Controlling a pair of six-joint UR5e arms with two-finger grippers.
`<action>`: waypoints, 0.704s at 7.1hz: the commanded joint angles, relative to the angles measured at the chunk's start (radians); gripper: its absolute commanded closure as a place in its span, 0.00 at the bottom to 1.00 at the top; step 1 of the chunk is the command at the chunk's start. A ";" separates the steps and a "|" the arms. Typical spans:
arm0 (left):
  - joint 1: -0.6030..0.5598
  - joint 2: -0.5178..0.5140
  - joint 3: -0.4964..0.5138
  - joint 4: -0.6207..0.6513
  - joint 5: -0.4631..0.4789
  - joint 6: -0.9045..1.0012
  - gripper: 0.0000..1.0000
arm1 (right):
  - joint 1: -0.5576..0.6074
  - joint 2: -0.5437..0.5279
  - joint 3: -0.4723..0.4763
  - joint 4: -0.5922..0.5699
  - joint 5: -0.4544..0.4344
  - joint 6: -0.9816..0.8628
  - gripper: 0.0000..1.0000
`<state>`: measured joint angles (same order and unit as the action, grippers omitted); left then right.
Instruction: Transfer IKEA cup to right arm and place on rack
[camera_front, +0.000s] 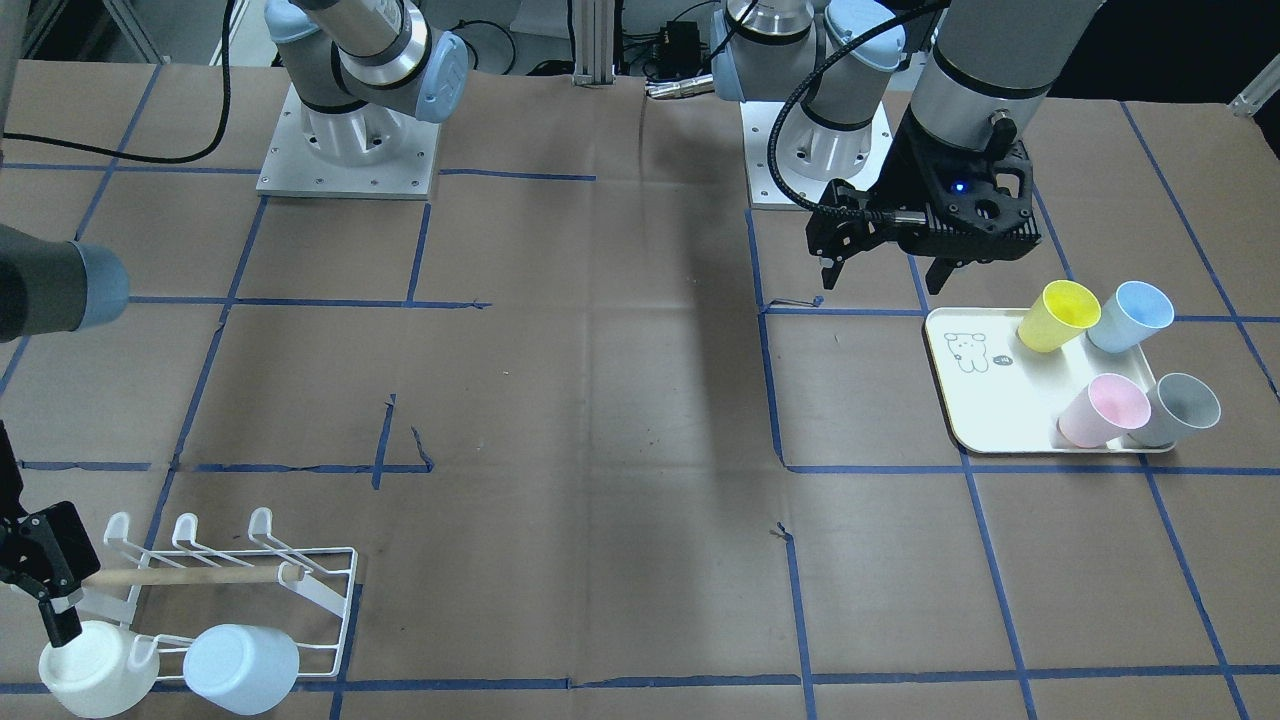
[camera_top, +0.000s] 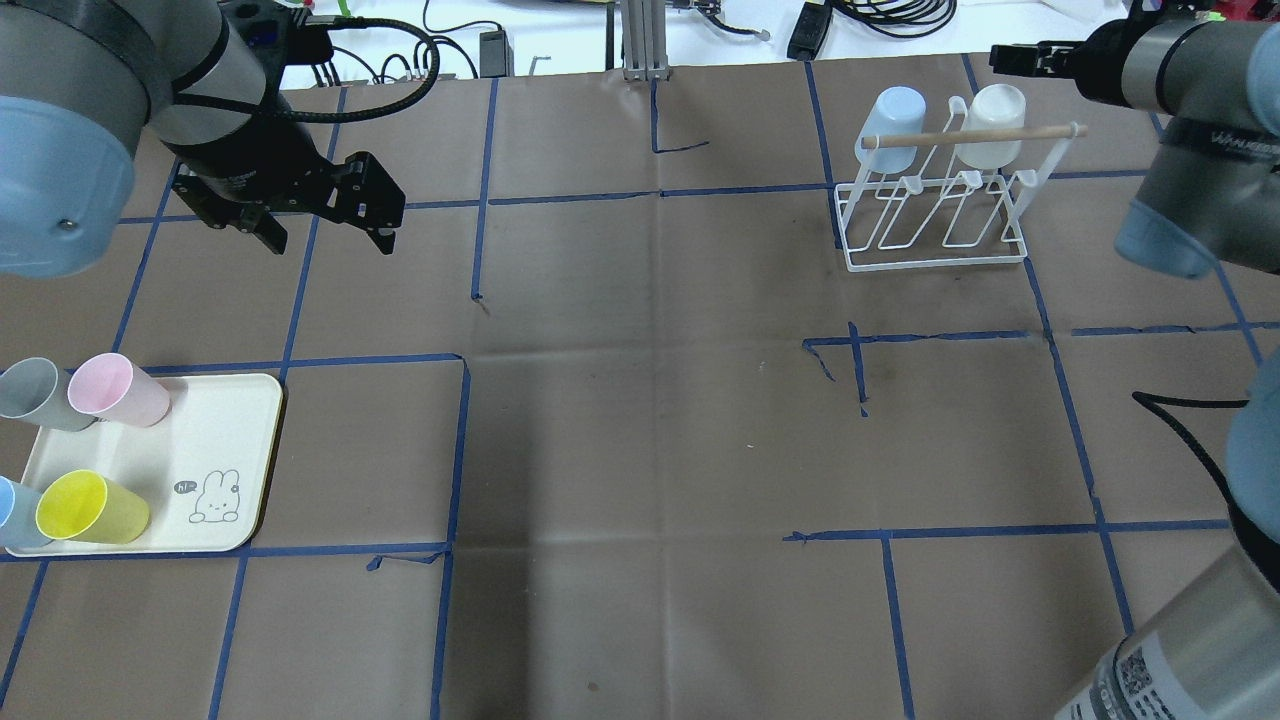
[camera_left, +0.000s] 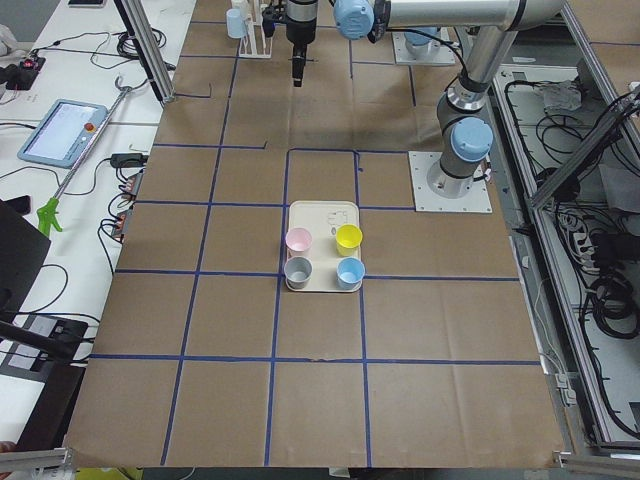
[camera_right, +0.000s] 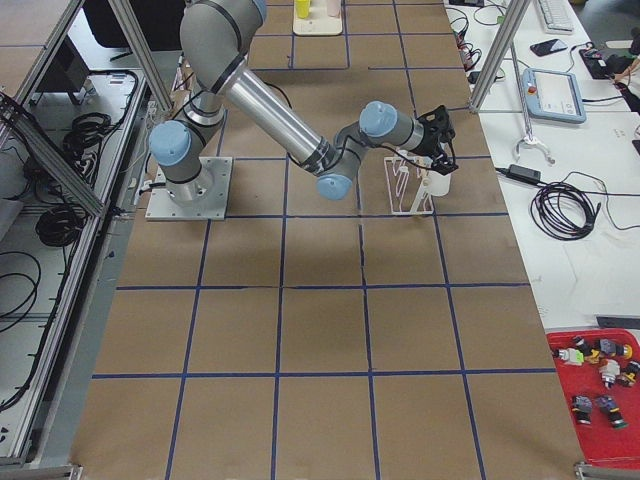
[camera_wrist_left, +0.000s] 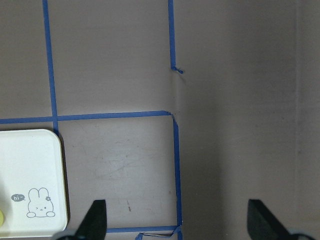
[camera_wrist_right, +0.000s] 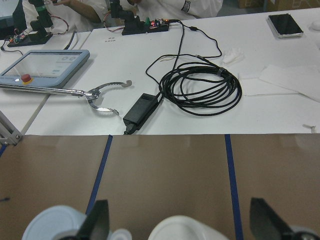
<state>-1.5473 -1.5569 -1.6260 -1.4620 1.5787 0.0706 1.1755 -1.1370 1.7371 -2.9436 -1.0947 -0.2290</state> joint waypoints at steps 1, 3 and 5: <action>-0.002 0.000 0.000 0.003 -0.002 0.000 0.01 | 0.048 -0.130 -0.016 0.386 -0.177 -0.001 0.00; -0.002 0.000 0.000 0.003 0.000 0.000 0.01 | 0.145 -0.272 -0.039 0.753 -0.290 0.016 0.00; -0.002 -0.002 0.000 0.003 0.000 0.000 0.01 | 0.246 -0.371 -0.056 1.042 -0.330 0.214 0.00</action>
<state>-1.5493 -1.5579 -1.6260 -1.4588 1.5783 0.0706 1.3607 -1.4486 1.6928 -2.0761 -1.3884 -0.1322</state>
